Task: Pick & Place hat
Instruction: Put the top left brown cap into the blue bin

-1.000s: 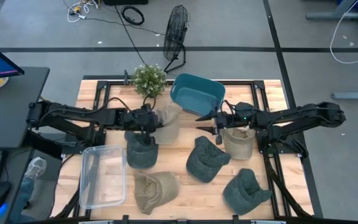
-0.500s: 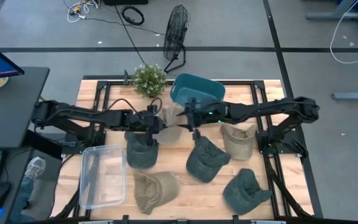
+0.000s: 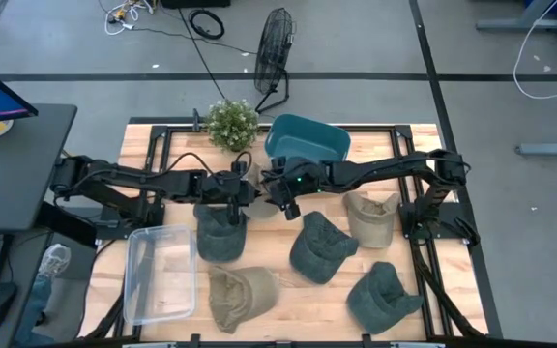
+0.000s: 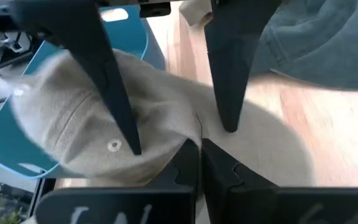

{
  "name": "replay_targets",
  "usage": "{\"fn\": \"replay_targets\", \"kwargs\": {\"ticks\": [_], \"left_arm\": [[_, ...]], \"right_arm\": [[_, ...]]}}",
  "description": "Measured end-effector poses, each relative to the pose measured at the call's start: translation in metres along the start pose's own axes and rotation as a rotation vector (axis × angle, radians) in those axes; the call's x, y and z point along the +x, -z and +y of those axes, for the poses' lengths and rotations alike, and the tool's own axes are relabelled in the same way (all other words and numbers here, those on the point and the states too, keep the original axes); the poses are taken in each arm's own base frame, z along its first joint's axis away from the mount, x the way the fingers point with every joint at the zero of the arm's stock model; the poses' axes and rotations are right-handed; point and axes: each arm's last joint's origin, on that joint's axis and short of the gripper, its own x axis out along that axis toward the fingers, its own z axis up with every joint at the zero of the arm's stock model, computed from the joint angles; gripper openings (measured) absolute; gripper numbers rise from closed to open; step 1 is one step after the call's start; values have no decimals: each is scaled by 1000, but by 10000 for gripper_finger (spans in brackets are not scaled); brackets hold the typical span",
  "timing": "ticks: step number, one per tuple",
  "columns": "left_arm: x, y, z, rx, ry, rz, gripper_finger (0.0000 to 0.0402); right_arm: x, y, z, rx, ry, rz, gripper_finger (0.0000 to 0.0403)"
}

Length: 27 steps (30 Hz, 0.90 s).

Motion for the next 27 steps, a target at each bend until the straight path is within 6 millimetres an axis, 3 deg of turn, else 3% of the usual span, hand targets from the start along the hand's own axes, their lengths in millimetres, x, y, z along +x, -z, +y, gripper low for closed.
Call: {"fn": "replay_targets", "kwargs": {"ticks": [5,14,20,27], "left_arm": [[0,1,-2,-21,9,13,13],[1,3,3,-57,-5,19,15],[2,4,8,-69,-14,20,39],[2,5,10,-74,-25,27,128]], "right_arm": [[0,5,2,43,-3,62,200],[0,4,0,158,11,45,21],[0,4,0,192,17,44,18],[0,6,1,214,6,64,7]]}}
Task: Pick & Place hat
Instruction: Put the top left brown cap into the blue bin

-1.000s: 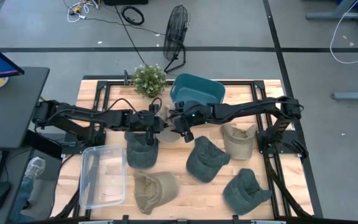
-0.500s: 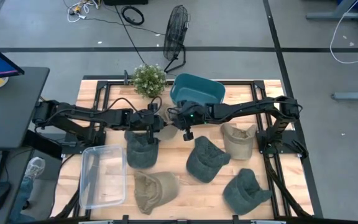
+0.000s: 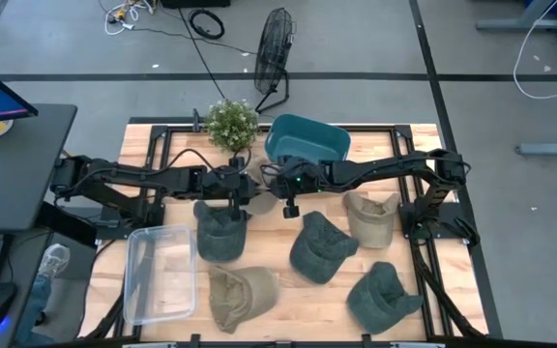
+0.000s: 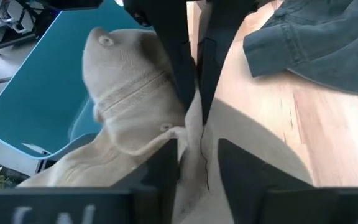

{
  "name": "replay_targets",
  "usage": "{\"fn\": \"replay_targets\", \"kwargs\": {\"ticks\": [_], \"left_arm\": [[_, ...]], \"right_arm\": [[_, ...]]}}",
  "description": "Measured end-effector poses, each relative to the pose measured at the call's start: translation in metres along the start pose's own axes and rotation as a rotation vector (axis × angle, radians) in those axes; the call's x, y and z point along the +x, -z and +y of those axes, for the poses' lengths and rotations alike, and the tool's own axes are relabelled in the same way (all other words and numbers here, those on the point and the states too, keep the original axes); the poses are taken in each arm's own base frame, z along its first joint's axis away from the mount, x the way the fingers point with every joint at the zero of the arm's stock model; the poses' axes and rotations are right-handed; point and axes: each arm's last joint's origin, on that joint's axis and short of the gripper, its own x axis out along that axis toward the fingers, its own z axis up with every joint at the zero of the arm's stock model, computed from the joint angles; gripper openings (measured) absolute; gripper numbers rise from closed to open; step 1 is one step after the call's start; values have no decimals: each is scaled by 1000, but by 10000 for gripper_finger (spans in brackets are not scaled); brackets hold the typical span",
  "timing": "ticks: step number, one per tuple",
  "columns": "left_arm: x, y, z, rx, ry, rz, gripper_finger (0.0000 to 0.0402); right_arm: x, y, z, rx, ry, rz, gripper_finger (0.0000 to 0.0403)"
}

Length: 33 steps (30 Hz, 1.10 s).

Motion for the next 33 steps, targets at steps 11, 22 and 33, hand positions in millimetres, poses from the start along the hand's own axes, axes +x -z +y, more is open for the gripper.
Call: {"fn": "replay_targets", "kwargs": {"ticks": [11,22,33], "left_arm": [[0,1,2,4,-82,33,185],[0,2,2,-87,-112,39,175],[0,2,2,-99,-112,37,174]], "right_arm": [[-8,10,-4,-20,191,191,4],[-83,10,-51,253,675,282,4],[-78,55,-93,743,744,336,4]]}}
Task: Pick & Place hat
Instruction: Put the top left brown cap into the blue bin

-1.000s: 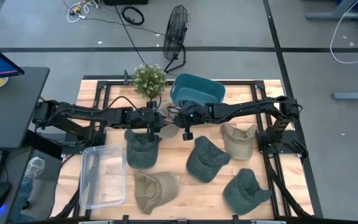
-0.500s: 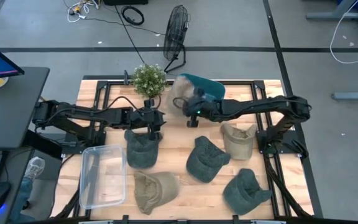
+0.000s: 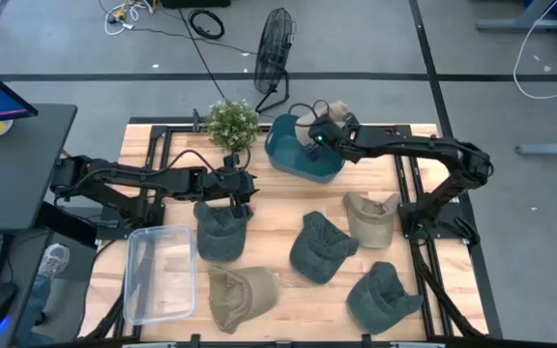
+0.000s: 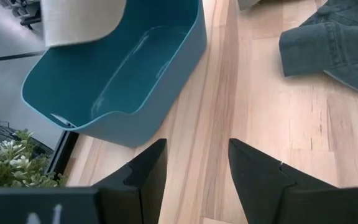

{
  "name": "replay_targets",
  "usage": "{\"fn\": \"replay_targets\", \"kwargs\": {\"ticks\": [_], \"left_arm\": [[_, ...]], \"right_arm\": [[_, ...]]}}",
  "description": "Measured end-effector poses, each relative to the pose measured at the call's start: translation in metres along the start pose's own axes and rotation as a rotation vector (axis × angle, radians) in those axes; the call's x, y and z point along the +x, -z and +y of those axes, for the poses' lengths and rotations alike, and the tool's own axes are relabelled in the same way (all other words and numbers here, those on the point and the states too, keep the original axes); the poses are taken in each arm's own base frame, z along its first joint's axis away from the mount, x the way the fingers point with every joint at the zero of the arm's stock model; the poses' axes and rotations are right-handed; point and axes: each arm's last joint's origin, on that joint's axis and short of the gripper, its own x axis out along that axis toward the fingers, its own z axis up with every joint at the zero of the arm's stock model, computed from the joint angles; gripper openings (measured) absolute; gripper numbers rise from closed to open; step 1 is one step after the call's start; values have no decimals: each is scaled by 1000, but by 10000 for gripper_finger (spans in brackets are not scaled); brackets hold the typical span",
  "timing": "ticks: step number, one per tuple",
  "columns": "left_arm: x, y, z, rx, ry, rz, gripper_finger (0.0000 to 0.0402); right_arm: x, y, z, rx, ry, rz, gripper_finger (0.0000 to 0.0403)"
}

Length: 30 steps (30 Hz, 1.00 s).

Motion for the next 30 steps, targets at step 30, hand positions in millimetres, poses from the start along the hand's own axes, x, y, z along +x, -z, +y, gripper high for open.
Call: {"fn": "replay_targets", "kwargs": {"ticks": [30], "left_arm": [[0,0,1,-1,-2,2,174]], "right_arm": [[36,21,26,44,-173,189,68]]}}
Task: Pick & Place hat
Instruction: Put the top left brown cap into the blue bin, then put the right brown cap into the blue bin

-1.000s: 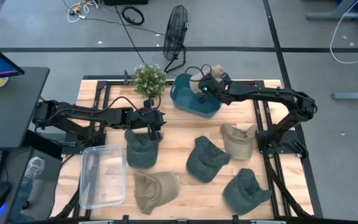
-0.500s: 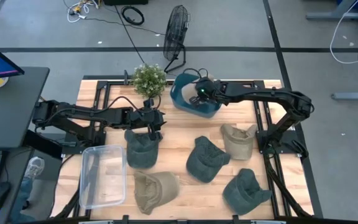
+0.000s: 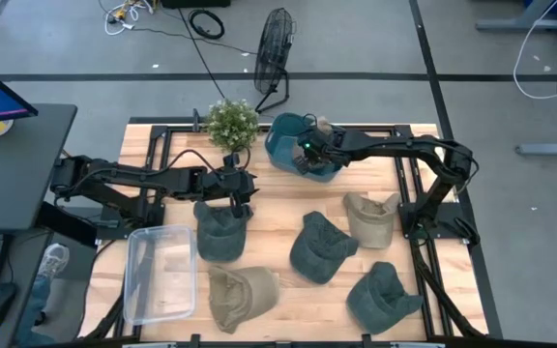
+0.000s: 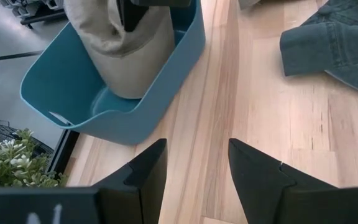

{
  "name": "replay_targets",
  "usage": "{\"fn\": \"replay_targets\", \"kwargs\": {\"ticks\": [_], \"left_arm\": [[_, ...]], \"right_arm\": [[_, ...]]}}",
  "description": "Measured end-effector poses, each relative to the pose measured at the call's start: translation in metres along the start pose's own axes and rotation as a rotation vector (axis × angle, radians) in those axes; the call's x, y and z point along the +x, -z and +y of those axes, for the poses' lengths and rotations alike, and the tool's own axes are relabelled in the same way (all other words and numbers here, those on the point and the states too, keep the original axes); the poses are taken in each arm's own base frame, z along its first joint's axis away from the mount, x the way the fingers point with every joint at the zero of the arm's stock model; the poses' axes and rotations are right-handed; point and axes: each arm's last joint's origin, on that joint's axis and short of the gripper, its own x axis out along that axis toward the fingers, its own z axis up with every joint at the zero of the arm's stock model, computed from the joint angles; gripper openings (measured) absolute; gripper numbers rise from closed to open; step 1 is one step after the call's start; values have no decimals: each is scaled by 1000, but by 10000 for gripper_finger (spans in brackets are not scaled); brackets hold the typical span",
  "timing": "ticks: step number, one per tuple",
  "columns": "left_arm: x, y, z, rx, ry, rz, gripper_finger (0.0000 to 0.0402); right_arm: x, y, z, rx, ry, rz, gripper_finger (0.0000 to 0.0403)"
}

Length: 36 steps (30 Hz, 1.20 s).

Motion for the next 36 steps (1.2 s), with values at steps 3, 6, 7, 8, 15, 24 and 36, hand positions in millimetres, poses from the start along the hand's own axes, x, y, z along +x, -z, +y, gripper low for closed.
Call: {"fn": "replay_targets", "kwargs": {"ticks": [3,6,7,8,15,24,36], "left_arm": [[0,0,0,0,0,0,174],[0,0,0,0,0,0,174],[0,0,0,0,0,0,174],[0,0,0,0,0,0,174],[0,0,0,-7,1,2,174],[0,1,0,-47,2,11,174],[0,2,-1,-69,4,21,174]], "right_arm": [[-2,-1,1,-60,-3,-15,93],[-9,-1,2,-114,-14,-26,116],[-13,-1,2,-141,-20,-29,123],[-19,-1,3,-169,-26,-38,130],[-80,13,7,-356,-91,-61,145],[-132,64,11,-488,-214,219,145],[-136,104,10,-458,-197,598,199]]}}
